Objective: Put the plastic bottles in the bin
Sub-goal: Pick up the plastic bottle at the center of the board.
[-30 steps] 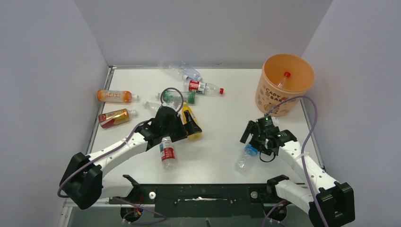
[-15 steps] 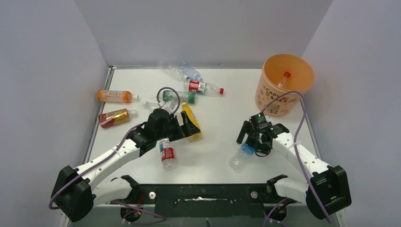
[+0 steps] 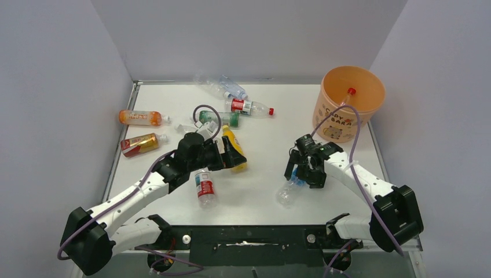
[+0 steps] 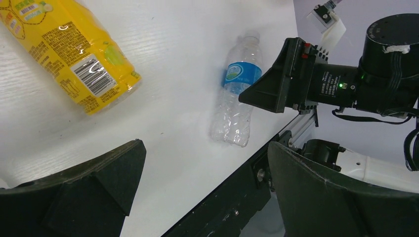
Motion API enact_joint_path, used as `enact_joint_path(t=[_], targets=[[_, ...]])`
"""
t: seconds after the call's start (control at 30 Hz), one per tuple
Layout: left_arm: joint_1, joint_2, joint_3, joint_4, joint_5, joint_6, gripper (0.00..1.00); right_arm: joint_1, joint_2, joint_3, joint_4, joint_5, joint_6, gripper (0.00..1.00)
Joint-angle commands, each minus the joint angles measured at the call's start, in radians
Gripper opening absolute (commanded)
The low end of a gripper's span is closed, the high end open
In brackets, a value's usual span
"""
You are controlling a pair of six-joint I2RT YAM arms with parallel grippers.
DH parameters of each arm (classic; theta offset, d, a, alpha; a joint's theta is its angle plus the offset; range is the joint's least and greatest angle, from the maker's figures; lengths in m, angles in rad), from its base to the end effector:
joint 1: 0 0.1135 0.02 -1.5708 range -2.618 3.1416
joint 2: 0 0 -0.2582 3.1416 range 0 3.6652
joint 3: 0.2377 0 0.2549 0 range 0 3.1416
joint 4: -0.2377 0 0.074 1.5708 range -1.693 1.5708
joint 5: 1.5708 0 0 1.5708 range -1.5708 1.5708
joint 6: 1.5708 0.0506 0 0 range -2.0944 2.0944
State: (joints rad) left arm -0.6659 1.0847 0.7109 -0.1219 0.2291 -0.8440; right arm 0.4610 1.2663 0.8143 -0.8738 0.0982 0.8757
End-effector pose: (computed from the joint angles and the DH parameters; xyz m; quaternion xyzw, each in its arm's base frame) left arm 0.1976 -0.1699 0.2486 -0.0176 0.8552 -0.4201 0.3032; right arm 0.2009 0.0942 0.1850 0.2100 0.9688 0.0374 0.1260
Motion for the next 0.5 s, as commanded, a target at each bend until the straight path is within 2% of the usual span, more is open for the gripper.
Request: enact_joint_path(t=[0.0, 0.47], targets=[[-0.002, -0.036, 0.019, 0.043, 0.022, 0.048, 0.98, 0.023, 0.037, 0.069, -0.057, 0.021, 0.016, 0.92], [0.001, -0.071, -0.027, 0.102, 0.047, 0.028, 0.98, 0.094, 0.140, 0.150, -0.135, 0.048, -0.013, 0.83]])
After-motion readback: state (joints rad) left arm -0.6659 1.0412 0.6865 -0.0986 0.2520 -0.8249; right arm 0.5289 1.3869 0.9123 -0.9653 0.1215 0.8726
